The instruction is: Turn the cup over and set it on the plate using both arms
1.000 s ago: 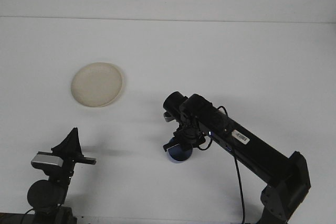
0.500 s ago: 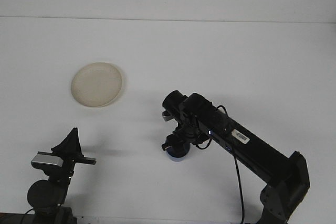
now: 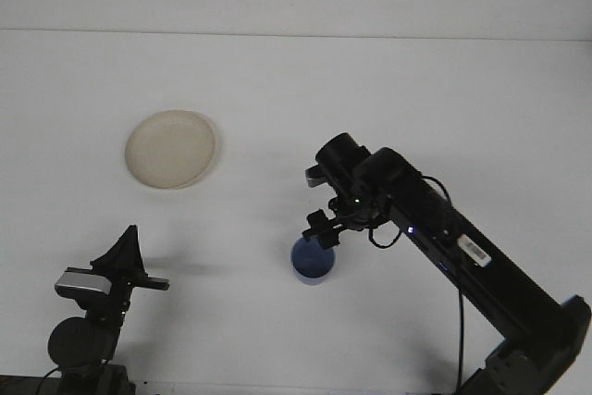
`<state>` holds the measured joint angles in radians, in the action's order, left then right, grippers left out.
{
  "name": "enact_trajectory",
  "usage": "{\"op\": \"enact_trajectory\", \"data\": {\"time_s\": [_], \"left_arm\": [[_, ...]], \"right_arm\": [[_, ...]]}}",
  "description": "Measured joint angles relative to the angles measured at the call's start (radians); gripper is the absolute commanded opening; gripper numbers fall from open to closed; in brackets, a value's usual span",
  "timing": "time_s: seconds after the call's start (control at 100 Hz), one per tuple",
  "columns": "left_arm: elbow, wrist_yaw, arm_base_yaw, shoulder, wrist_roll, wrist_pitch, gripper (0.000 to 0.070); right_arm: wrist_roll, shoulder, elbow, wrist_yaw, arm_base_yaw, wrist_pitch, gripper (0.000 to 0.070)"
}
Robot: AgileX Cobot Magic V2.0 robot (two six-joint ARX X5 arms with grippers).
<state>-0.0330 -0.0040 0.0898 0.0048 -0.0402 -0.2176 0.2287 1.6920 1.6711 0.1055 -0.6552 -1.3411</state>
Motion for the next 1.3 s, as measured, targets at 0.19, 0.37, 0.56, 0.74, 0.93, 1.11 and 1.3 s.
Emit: {"op": "enact_trajectory", "data": {"time_s": [0.19, 0.37, 0.56, 0.74, 0.93, 1.11, 1.3], "left_arm": [[0.000, 0.000, 0.000, 0.000, 0.000, 0.000, 0.0011], [0.000, 0.000, 0.000, 0.000, 0.000, 0.000, 0.0011], [0.000, 0.000, 0.000, 0.000, 0.000, 0.000, 0.0011], [0.000, 0.000, 0.000, 0.000, 0.000, 0.000, 0.0011], [0.000, 0.000, 0.000, 0.000, 0.000, 0.000, 0.0011], [0.000, 0.000, 0.000, 0.000, 0.000, 0.000, 0.0011], [0.000, 0.000, 0.000, 0.000, 0.000, 0.000, 0.0011]], "right_arm": [[-0.064, -0.124, 0.000, -0.043, 0.100, 0.000, 0.0418], [-0.122, -0.224, -0.012, -0.140, 0.257, 0.000, 0.0418], [-0.143, -0.362, -0.108, -0.203, 0.421, 0.023, 0.0418], [-0.150, -0.563, -0.283, -0.206, 0.523, 0.188, 0.0418], [-0.156, -0.796, -0.531, -0.209, 0.545, 0.363, 0.0418], [-0.162, -1.003, -0.772, -0.210, 0.545, 0.558, 0.0417], [-0.162, -1.189, -0.986, -0.210, 0.545, 0.797, 0.0417]]}}
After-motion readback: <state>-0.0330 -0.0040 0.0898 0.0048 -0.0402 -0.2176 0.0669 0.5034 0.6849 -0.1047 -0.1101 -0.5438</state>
